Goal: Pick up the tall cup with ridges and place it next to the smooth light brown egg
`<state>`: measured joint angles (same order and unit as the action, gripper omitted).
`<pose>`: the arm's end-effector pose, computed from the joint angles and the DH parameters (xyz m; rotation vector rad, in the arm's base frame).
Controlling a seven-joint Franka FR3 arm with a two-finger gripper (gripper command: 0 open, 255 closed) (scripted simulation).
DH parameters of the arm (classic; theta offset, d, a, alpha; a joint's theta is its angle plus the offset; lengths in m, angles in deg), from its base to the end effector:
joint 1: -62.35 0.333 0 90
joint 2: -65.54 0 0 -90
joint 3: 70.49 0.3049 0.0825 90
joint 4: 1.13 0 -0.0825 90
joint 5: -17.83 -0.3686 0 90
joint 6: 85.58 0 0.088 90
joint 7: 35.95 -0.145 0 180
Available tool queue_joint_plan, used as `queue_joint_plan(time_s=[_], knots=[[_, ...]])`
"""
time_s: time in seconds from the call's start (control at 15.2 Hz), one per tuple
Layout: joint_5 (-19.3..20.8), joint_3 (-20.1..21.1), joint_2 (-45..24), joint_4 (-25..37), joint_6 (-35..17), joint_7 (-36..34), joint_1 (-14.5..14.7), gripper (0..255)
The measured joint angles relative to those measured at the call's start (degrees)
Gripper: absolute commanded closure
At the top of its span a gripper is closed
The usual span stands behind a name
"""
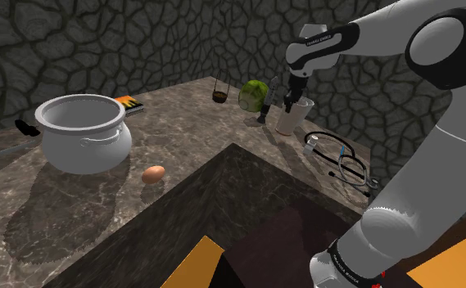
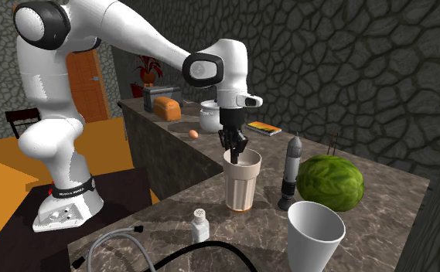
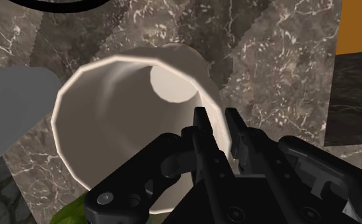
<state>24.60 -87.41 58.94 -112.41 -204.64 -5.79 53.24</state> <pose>0.5112 -0.2575 0.3874 3.0016 0.1962 -0.0647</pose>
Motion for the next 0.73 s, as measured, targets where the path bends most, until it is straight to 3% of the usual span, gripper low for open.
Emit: queue_joint_plan(time_s=[0.73], knots=[[0.3, 0.1, 2.2, 5.7, 7.8, 0.5, 0.2, 255]])
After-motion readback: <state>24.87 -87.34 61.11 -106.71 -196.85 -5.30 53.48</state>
